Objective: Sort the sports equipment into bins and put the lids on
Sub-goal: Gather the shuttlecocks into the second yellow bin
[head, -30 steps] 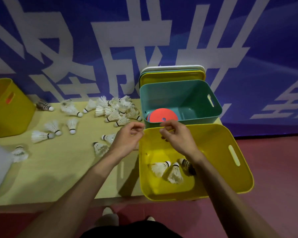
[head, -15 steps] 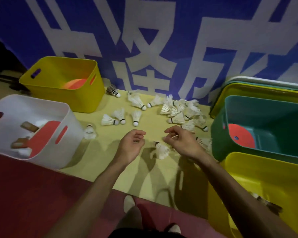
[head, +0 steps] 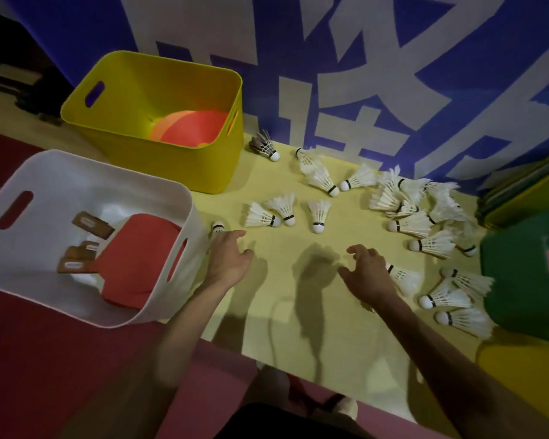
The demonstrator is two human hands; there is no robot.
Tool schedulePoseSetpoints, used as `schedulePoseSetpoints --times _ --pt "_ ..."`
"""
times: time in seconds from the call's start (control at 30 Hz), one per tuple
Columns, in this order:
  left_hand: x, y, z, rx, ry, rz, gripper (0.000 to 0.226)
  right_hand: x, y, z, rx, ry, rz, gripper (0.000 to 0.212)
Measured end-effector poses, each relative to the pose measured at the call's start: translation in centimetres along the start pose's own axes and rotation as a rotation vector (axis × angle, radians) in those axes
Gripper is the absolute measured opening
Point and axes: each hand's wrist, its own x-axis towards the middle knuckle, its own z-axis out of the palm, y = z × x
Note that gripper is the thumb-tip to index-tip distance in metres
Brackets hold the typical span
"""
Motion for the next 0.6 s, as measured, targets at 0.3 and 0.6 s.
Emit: schedulePoseSetpoints --times 0.3,0.6 --pt "2.3 -1.1 1.2 0.394 -0.060 -0.083 0.061 0.1 1.1 2.9 -0.201 -0.060 0.297 0.054" --pt "1.3 -1.5 2.1 0.200 -0.016 -0.052 0.047 0.5 2.4 3.5 -0.233 -0.047 0.397 0.053"
